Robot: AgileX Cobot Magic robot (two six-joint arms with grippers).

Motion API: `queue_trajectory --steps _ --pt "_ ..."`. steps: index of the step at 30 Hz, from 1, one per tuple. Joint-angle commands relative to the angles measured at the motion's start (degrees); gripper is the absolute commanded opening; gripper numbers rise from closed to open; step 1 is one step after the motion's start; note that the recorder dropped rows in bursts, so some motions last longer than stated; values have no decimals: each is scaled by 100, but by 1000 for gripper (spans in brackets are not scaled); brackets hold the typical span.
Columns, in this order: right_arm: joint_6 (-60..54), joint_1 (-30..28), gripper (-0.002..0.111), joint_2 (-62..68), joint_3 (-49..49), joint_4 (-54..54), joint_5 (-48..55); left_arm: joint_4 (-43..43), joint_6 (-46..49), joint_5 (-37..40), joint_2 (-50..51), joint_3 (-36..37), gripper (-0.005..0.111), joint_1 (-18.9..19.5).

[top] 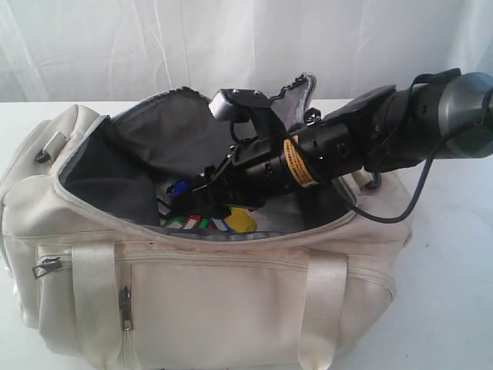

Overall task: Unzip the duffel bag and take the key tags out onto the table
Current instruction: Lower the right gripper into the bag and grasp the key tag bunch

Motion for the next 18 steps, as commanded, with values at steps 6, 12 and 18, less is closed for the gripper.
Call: queue_trajectory --steps 6,12,18 --pt "85 -5 57 286 24 -3 555 -119 11 23 -31 38 0 -16" --pt "-293 -5 59 421 24 -3 1350 -119 11 23 -31 38 0 -16" --pt "-1257 418 63 676 14 -3 1510 -119 11 23 -31 38 0 -16"
